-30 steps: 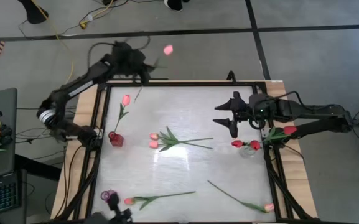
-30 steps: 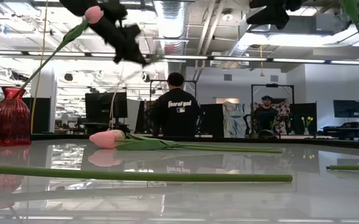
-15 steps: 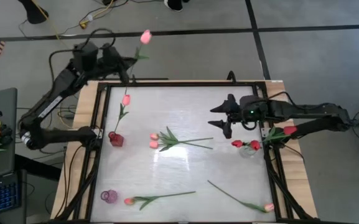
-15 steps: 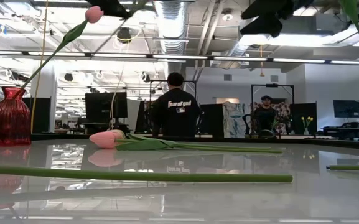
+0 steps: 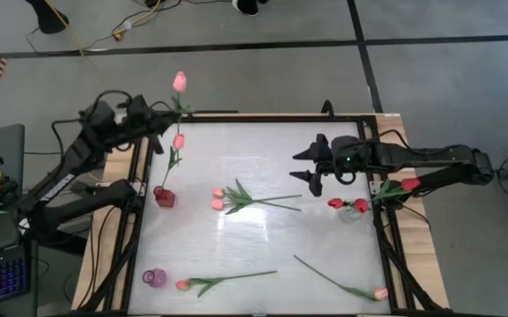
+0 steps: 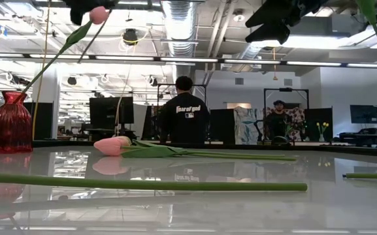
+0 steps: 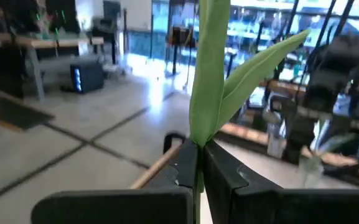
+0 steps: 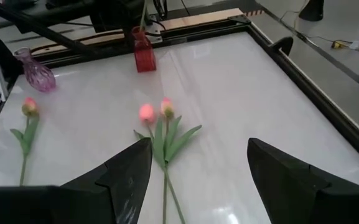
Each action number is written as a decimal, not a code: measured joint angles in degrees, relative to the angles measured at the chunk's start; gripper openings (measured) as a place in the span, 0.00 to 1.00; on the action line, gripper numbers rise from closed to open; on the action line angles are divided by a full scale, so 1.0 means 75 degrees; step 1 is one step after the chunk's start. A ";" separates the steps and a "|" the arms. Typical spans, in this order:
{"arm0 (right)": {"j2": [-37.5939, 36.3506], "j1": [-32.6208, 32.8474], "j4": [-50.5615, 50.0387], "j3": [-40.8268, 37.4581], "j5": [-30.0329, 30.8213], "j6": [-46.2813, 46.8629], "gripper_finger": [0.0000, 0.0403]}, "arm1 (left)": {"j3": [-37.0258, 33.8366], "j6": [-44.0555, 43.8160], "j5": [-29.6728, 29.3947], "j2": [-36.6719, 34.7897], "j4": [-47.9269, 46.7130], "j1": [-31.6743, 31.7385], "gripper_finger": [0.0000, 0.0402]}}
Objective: Sort flowers into vase by color
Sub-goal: Put the top pink flower into the red flower vase
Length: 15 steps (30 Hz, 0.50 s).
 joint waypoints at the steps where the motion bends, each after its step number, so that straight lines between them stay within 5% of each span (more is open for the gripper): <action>1: 0.0000 0.0000 0.0002 0.0000 0.0001 -0.0071 0.72 | -0.0157 0.0011 -0.0028 -0.0074 -0.0032 0.0000 0.00; 9: -0.0003 0.0000 -0.0009 0.0000 -0.0002 -0.0178 0.72 | 0.0098 0.0350 -0.1107 -0.0420 0.0031 0.0101 0.00; 15: -0.0003 0.0028 -0.0009 0.0000 -0.0004 -0.0175 0.72 | 0.0577 0.0467 -0.1786 -0.0410 -0.1309 0.0111 0.00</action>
